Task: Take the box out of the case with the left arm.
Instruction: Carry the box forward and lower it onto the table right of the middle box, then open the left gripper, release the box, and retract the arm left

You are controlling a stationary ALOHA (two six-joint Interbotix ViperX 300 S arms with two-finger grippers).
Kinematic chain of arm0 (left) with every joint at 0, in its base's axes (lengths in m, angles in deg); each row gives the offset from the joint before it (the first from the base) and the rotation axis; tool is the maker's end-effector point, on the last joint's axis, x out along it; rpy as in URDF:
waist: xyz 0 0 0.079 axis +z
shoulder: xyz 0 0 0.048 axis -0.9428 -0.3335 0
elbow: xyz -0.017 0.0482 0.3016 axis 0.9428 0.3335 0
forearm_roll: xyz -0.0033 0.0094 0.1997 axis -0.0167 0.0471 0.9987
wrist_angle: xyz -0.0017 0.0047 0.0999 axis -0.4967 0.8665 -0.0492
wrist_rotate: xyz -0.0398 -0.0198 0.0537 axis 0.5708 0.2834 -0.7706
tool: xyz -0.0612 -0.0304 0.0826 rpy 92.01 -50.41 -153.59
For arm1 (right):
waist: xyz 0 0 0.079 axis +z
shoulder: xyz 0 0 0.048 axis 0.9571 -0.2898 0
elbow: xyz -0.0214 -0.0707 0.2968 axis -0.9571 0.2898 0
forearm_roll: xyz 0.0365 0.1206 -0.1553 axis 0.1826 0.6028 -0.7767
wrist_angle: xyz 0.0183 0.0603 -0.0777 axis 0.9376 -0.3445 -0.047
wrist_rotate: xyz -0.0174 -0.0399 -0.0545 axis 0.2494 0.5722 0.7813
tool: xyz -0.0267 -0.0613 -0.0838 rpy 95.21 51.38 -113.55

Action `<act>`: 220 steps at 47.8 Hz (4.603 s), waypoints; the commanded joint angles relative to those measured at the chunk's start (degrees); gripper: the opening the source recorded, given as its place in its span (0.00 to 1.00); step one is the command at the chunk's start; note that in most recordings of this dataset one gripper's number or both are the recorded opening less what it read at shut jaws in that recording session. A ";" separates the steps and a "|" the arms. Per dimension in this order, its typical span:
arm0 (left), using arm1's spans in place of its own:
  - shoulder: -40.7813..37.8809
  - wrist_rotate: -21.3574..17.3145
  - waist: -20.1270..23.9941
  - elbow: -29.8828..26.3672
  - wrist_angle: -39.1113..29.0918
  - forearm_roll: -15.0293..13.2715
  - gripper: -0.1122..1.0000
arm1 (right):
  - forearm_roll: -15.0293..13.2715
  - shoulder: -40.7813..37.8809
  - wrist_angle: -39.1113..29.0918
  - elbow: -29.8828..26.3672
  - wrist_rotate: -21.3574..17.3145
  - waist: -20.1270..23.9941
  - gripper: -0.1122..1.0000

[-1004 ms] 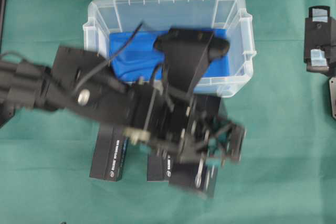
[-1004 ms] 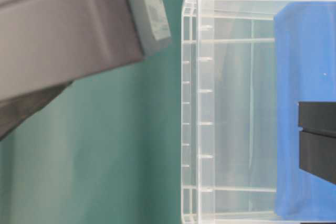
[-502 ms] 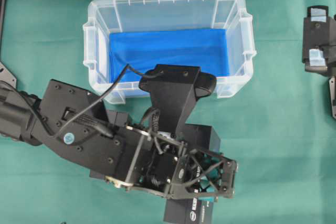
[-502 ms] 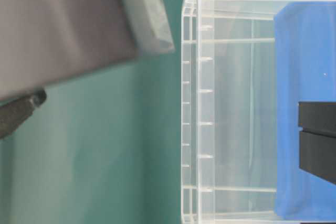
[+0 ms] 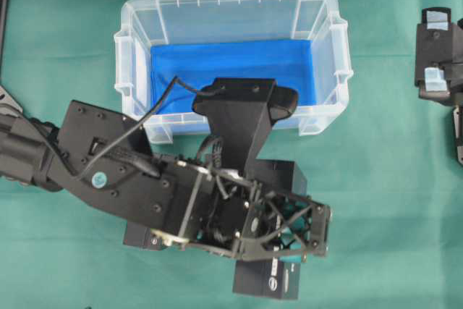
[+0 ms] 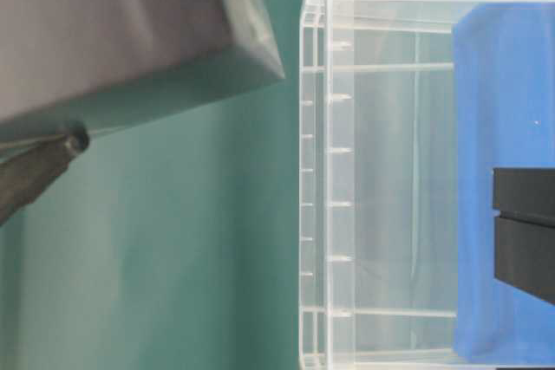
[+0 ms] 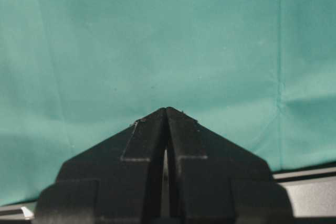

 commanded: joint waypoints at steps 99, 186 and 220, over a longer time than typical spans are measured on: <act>-6.15 2.81 2.37 19.25 24.70 2.11 0.93 | -0.26 0.35 -0.53 -0.53 0.18 0.09 0.10; -4.04 0.97 1.41 4.83 13.10 -0.44 0.93 | -0.18 0.35 -0.62 -0.53 0.09 0.09 0.10; 15.12 5.45 -5.19 28.48 9.14 -0.26 0.93 | 0.00 0.35 -0.62 -0.62 0.00 0.09 0.10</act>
